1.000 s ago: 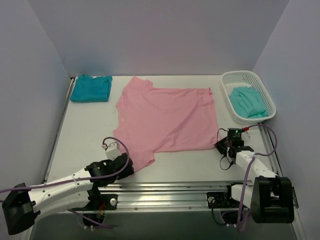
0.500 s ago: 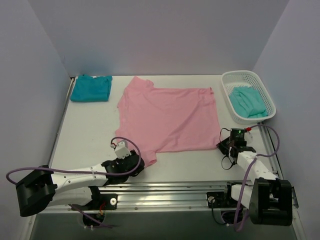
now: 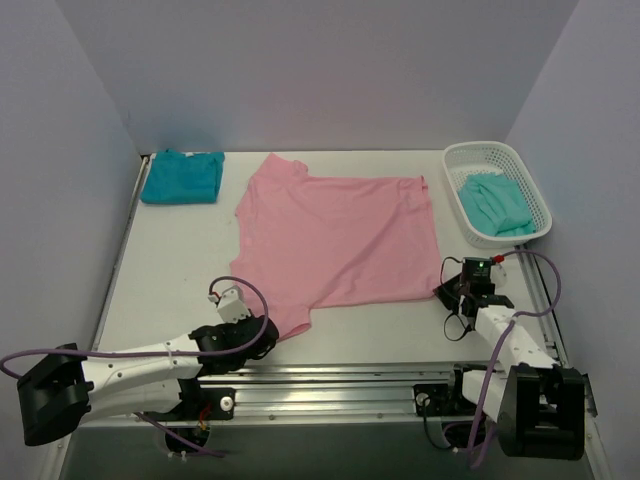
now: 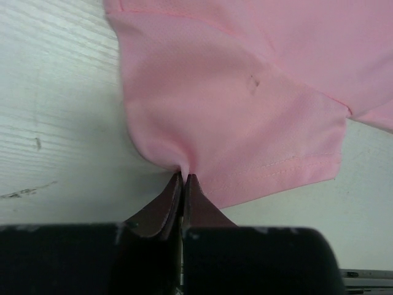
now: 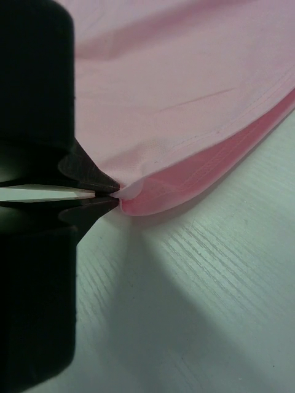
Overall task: Fold and stack the t-shirts
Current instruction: Fold the tshirt
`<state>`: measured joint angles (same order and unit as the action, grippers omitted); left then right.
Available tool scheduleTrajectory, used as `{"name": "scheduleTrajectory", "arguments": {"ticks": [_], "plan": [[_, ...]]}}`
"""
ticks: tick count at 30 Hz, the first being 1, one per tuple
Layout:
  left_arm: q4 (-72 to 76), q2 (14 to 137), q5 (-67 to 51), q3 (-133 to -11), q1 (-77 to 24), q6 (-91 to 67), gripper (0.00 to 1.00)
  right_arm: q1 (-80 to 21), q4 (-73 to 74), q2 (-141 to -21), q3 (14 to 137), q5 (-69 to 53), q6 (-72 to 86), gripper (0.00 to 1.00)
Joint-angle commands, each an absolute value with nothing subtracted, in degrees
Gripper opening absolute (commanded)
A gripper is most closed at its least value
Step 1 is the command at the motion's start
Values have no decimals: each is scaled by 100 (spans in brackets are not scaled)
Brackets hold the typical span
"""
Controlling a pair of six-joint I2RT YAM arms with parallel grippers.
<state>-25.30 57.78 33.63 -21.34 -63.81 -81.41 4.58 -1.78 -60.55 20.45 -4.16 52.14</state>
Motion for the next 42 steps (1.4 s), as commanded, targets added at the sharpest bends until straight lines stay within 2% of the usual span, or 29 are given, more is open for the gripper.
{"name": "scheduleTrajectory", "arguments": {"ticks": [1, 6, 14, 26, 36, 42], "plan": [[-3320, 5459, 3699, -2425, -6416, -8060, 2, 492, 316, -5635, 2171, -378, 5124, 0], [-3858, 5212, 4288, -3013, -6407, -7770, 2, 492, 729, -5291, 2539, -167, 5186, 0], [-4000, 5370, 5036, -4235, -6197, -6866, 2, 492, 747, -5774, 3093, -237, 5265, 0], [-2189, 5976, 4175, -4667, -4413, -5195, 2, 475, 484, -6687, 3849, -149, 5256, 0], [-1521, 7460, 4078, -5536, -4105, -4878, 2, 457, 61, -7945, 4456, -185, 5370, 0], [-1205, 7805, 3999, -5836, -3964, -4790, 2, 343, -27, -8525, 4920, -70, 5388, 0]]}}
